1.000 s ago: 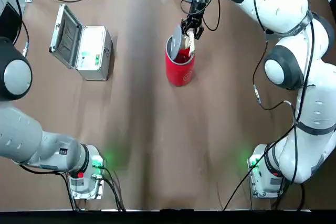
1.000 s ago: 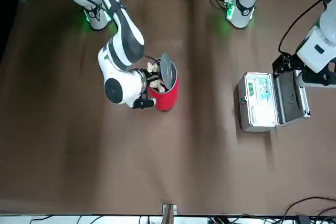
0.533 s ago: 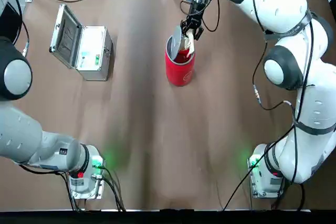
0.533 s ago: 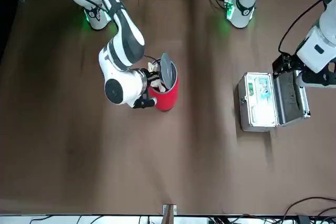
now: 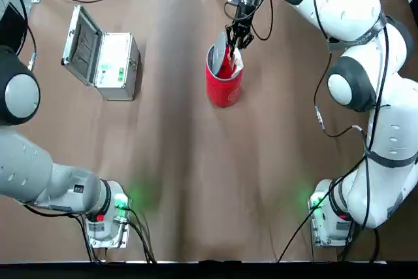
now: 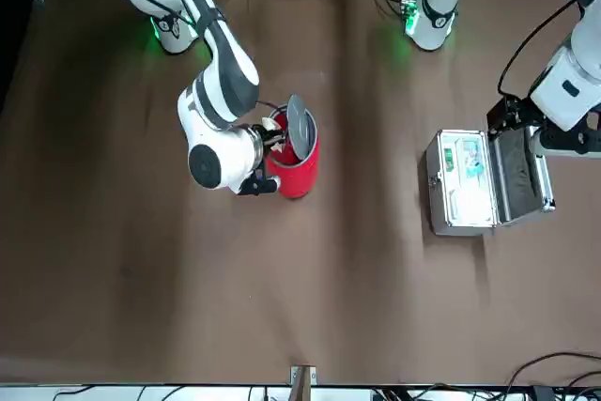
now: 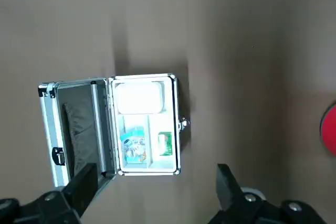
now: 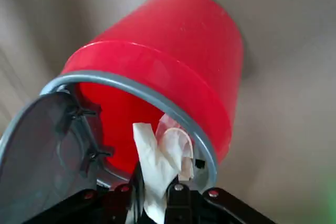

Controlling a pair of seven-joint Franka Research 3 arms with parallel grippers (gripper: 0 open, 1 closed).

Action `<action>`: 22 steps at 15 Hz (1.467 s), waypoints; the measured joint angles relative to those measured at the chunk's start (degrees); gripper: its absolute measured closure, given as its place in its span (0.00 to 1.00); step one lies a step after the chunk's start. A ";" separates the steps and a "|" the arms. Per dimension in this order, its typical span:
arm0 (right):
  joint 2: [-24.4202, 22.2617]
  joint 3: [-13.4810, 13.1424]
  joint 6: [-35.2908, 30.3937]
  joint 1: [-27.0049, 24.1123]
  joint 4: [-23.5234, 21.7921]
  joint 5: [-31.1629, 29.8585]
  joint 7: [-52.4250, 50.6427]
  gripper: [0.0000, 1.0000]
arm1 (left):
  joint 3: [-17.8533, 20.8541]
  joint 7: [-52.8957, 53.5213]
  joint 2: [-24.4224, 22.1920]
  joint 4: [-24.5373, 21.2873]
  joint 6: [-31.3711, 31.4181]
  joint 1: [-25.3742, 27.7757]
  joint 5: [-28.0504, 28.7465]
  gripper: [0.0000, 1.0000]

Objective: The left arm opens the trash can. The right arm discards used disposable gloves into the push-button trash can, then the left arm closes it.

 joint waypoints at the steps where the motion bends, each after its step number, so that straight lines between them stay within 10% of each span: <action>1: 0.00 0.00 0.00 -0.01 0.00 0.02 0.00 0.78 | 0.00 0.00 0.01 0.00 0.00 0.00 0.00 0.00; 5: 0.00 -0.01 -0.01 -0.05 0.00 0.09 0.01 0.74 | -0.04 0.00 0.05 0.00 0.00 -0.04 0.00 0.00; 9: 0.00 -0.04 -0.07 -0.56 0.08 0.25 -0.03 0.33 | -0.26 0.07 0.85 -0.02 -0.36 -0.13 -0.01 0.00; 14: -0.16 -0.32 -0.09 -1.10 1.41 0.36 -0.03 0.32 | -0.44 0.09 1.10 -0.11 -1.12 -0.21 -1.12 0.01; 22: -2.43 -0.93 -7.72 -6.15 6.58 0.26 -0.05 0.29 | -1.45 -2.42 0.87 0.04 -3.75 -0.24 -11.74 0.74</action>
